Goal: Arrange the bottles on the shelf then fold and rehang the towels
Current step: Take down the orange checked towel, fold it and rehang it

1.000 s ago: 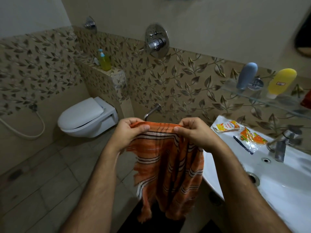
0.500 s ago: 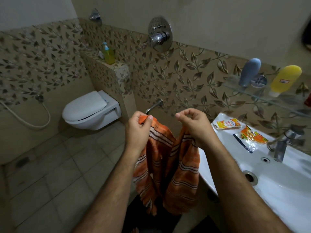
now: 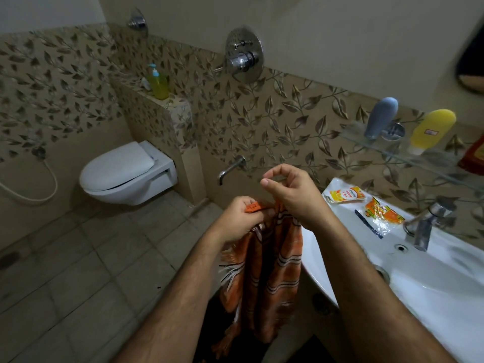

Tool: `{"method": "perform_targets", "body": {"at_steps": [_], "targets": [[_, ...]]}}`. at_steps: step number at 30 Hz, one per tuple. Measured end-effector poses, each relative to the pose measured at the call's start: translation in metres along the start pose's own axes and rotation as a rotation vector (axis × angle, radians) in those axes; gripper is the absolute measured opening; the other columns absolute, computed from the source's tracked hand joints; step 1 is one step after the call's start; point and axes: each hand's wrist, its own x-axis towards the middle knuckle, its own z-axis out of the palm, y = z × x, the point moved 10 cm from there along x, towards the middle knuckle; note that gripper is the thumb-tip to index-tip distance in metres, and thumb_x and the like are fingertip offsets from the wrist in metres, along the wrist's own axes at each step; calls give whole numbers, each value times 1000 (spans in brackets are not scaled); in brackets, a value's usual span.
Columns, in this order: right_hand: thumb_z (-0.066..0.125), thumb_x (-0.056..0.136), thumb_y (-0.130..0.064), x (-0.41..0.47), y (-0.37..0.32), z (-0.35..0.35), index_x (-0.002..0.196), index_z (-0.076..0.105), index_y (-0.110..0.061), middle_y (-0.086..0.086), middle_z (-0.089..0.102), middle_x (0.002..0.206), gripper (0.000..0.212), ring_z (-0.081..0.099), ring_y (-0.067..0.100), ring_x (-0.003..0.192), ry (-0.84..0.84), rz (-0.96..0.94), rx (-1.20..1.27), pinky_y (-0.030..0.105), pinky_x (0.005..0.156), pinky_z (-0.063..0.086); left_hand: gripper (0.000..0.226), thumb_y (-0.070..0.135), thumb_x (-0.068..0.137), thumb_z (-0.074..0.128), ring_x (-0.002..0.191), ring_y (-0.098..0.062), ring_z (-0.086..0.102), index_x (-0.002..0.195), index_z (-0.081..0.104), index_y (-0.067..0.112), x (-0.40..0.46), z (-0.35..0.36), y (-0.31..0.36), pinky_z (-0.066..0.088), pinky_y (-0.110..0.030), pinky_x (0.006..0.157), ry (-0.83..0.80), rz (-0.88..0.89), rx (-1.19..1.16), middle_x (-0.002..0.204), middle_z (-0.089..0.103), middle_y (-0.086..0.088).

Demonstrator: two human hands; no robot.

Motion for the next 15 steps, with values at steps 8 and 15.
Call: {"method": "perform_targets", "body": {"at_steps": [8, 15], "targets": [[82, 77, -32, -6, 4, -2, 86, 68, -10, 4, 72, 76, 28, 65, 16, 67, 18, 155, -244, 32, 66, 53, 13, 9, 88, 65, 66, -10, 57, 80, 68, 18, 6, -27, 16, 46, -28, 66, 118, 121, 163, 70, 62, -4], [77, 80, -38, -19, 18, 8, 83, 66, -5, 18, 69, 82, 35, 65, 25, 73, -211, 316, -569, 33, 66, 47, 10, 15, 88, 66, 60, -2, 59, 81, 69, 22, 0, -43, 29, 48, -18, 61, 214, 197, 304, 69, 66, 6]]}}
